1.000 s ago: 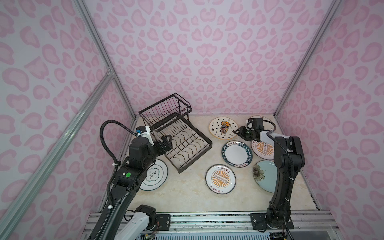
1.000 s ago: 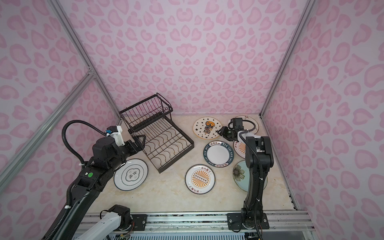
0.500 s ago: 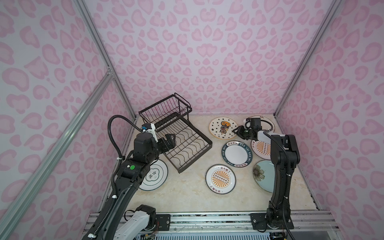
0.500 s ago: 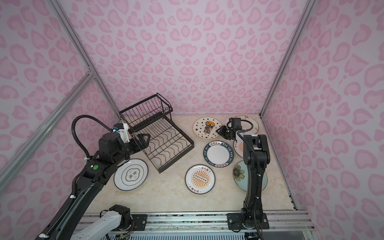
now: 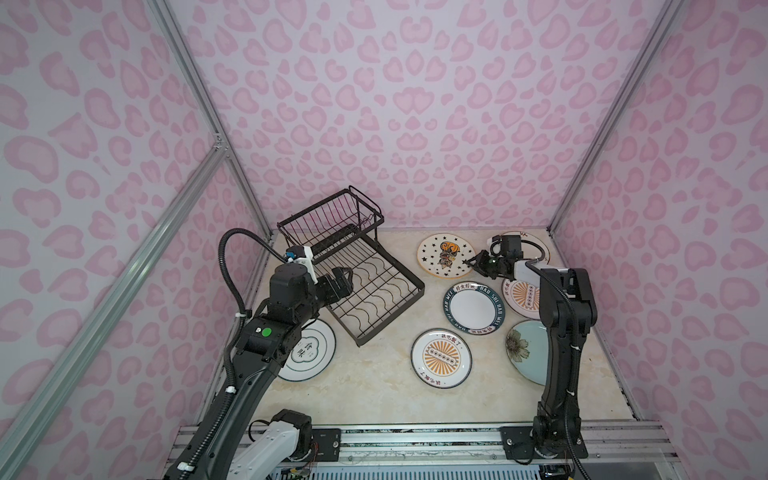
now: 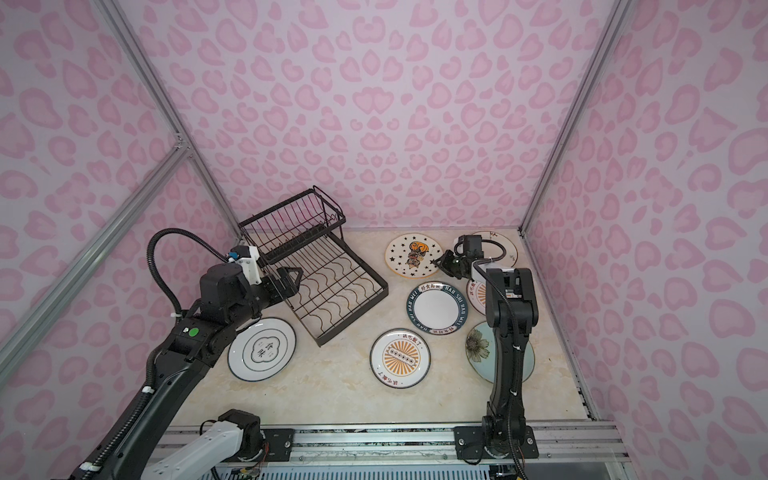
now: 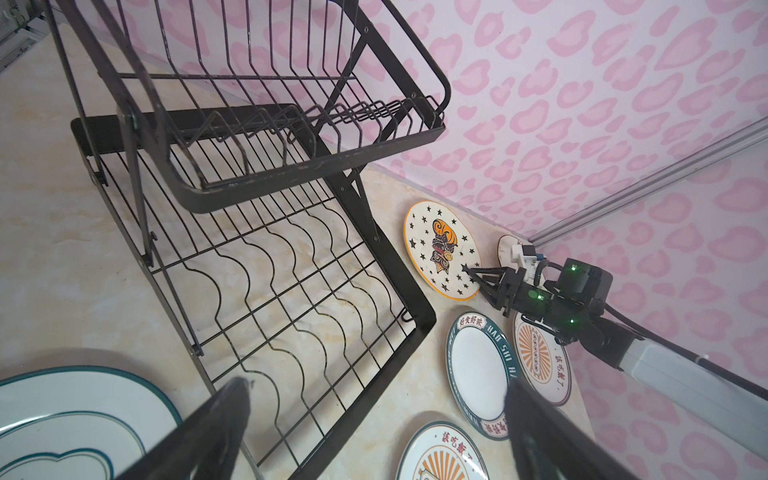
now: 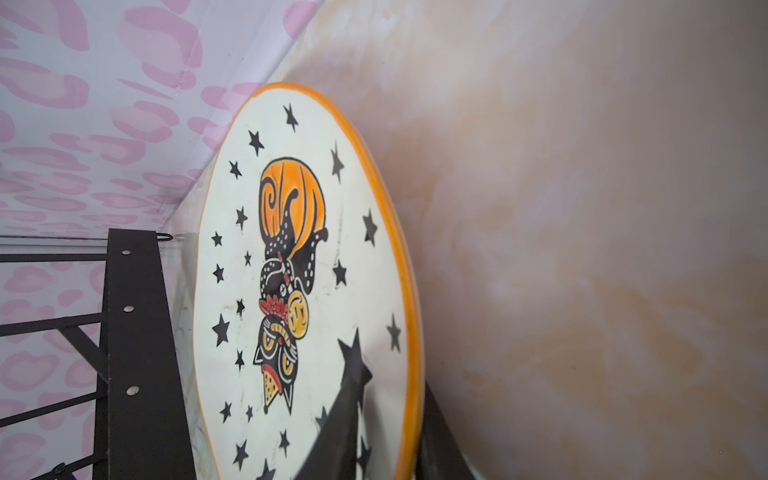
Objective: Load the plates into the dish rack
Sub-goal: 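Close the right gripper on the star-patterned plate's rim and tilt it upright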
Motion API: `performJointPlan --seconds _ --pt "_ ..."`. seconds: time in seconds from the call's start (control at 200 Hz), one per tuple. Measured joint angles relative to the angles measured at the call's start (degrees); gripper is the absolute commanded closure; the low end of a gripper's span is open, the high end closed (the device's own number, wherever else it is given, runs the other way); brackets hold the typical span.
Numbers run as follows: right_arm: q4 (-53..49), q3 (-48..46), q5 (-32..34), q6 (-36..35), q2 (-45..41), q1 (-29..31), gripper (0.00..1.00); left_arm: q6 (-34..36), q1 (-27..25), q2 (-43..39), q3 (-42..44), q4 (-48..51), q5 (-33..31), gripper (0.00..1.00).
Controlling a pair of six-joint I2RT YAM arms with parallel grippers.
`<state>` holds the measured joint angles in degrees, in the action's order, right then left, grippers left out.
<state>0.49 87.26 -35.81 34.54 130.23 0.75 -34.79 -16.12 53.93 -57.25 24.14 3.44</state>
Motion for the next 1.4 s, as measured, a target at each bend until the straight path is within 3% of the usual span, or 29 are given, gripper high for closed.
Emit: performJointPlan --seconds 0.46,1.4 --pt "1.8 0.5 -3.0 3.8 -0.7 -0.9 1.0 0.2 0.0 0.6 0.1 0.0 0.7 0.03" --pt "0.0 -5.7 -5.8 3.4 -12.8 -6.2 1.0 0.6 -6.1 8.7 -0.5 -1.7 -0.3 0.02"
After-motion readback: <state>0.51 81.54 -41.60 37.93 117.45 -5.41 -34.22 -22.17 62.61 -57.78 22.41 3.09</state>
